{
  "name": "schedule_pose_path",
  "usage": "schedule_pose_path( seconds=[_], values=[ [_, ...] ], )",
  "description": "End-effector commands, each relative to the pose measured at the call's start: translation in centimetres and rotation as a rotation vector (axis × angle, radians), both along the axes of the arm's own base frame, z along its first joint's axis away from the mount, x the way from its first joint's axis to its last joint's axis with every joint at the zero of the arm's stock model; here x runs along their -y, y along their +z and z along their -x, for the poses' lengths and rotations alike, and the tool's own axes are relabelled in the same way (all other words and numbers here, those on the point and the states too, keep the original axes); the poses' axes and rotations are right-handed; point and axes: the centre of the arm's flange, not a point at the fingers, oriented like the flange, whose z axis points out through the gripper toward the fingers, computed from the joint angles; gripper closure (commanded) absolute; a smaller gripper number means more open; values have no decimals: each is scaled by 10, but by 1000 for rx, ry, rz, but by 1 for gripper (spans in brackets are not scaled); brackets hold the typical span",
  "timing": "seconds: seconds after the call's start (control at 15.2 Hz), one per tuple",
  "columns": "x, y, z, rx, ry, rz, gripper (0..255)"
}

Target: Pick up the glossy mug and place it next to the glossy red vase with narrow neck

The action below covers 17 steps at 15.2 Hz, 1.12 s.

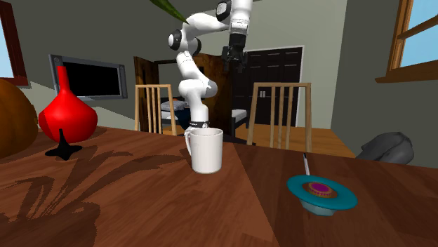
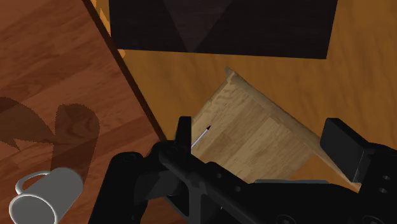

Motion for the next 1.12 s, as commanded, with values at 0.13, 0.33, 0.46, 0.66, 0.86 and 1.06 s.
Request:
schedule_pose_path(
  seconds=[0.13, 0.33, 0.46, 0.66, 0.86, 1.06],
  values=[
    [19, -12, -13, 5, 6, 1, 0],
    [46, -29, -34, 14, 16, 2, 0],
    [65, -41, -48, 19, 22, 2, 0],
    [92, -58, -69, 27, 31, 3, 0],
    [120, -75, -90, 35, 41, 4, 0],
    [147, -91, -112, 43, 50, 5, 0]
  ],
)
